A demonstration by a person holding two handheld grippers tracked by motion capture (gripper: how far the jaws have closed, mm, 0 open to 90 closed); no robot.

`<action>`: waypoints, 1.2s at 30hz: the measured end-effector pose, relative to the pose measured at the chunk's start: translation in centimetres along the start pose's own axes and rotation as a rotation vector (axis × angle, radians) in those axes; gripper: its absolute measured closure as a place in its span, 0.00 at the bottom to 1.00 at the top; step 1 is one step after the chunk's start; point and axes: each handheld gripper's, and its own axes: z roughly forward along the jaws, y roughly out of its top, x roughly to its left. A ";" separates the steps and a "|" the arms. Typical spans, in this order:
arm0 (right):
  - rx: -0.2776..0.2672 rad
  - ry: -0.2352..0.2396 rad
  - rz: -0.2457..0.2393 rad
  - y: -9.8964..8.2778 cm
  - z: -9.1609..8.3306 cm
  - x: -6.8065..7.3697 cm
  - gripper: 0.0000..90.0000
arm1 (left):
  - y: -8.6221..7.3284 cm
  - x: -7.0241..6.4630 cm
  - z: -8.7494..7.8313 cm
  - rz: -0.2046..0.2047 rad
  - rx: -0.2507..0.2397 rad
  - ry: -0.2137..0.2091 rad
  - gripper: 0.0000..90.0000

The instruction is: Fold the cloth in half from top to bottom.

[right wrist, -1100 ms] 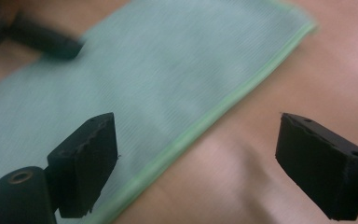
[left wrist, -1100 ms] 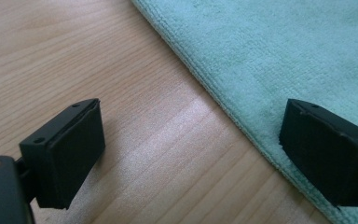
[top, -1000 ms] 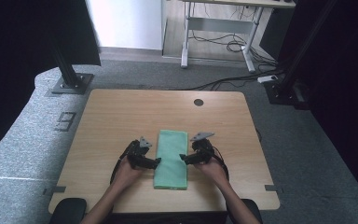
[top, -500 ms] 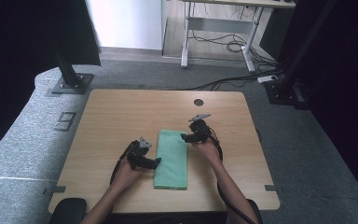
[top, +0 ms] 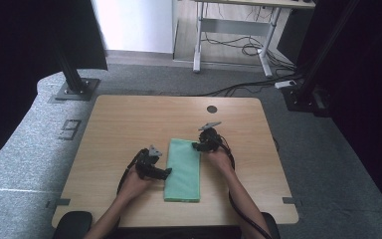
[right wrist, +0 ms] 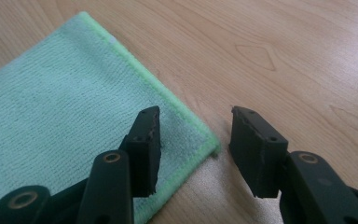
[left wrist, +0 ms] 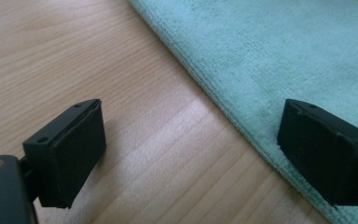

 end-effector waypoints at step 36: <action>-0.041 0.067 -0.066 2.2 -4.2 1.9 0.95 | -0.6 -0.4 0.2 0.013 -0.005 -0.006 0.15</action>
